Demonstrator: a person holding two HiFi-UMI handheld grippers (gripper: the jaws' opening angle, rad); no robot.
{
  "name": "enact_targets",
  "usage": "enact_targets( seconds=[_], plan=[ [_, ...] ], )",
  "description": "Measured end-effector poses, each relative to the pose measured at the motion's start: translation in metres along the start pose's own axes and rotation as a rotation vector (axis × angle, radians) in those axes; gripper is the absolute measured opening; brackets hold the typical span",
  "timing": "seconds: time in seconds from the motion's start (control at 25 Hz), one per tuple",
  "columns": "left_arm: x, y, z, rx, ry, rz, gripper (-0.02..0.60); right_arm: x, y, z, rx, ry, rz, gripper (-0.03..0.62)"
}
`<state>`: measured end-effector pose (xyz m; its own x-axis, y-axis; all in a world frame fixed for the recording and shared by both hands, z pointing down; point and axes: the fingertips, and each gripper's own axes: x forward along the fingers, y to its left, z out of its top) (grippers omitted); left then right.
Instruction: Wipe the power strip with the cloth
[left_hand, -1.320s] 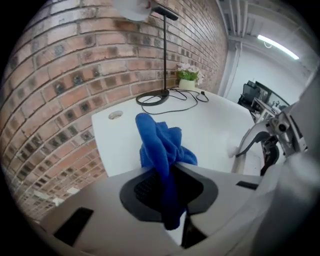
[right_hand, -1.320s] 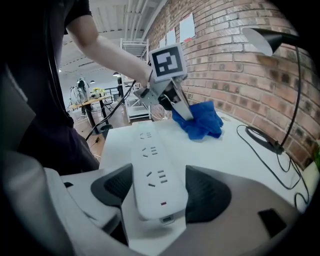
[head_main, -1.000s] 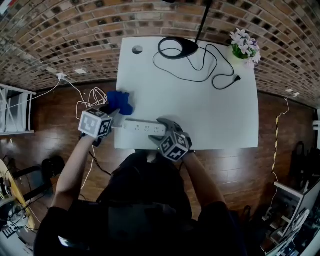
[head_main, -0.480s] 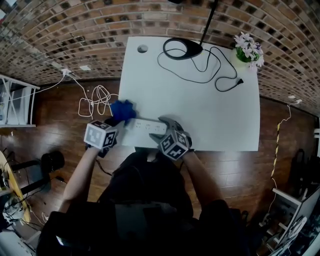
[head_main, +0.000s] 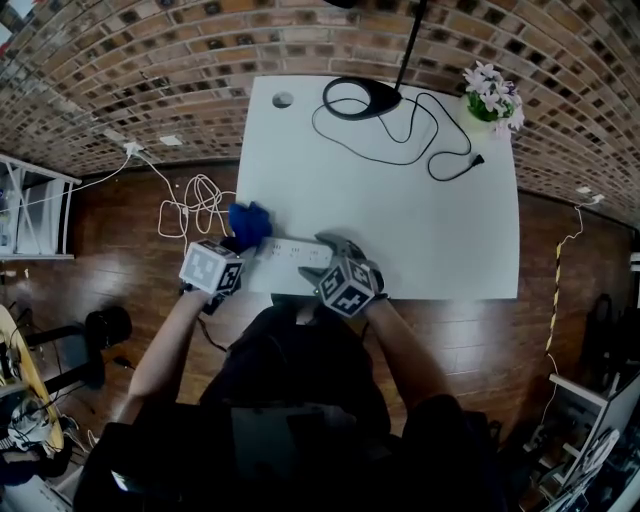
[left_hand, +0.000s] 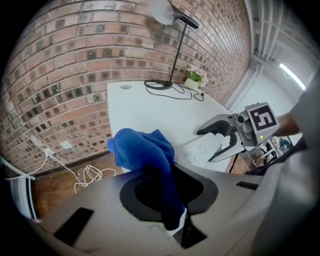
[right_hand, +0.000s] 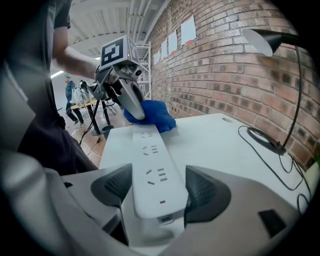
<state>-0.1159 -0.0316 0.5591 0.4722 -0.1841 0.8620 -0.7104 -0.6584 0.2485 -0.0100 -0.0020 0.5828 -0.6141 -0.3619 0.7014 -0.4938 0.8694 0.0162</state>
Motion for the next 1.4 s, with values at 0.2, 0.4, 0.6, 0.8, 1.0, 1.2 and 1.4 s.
enact_targets(
  seconds=[0.2,0.4,0.6,0.8,1.0,1.2,1.4],
  plan=[
    [0.0062,-0.0008,-0.0016,0.021,0.015,0.003,0.054,0.0001,0.0002,-0.0037,-0.017,0.013,-0.003,0.336],
    [-0.0008,-0.0024,0.0042,-0.012,0.016,0.004,0.054,-0.0003,-0.0005,-0.0051,-0.027,0.027,-0.002,0.335],
    [-0.0005,-0.0022,0.0048,-0.012,0.007,-0.016,0.054,-0.0003,-0.0004,-0.0055,-0.029,0.018,-0.016,0.336],
    [-0.0014,-0.0015,0.0051,0.002,0.047,-0.031,0.054,-0.0004,-0.0001,-0.0047,-0.02,0.023,-0.017,0.336],
    [0.0005,0.0009,0.0013,0.094,0.069,-0.041,0.054,0.0015,0.0012,-0.0032,-0.014,0.028,-0.008,0.336],
    [0.0007,-0.0026,0.0018,0.113,0.075,-0.097,0.053,0.0017,0.0014,-0.0044,-0.002,0.039,0.001,0.337],
    [0.0077,-0.0021,-0.0024,0.148,0.117,-0.065,0.054,0.0016,0.0015,-0.0064,0.003,0.027,0.022,0.337]
  ],
)
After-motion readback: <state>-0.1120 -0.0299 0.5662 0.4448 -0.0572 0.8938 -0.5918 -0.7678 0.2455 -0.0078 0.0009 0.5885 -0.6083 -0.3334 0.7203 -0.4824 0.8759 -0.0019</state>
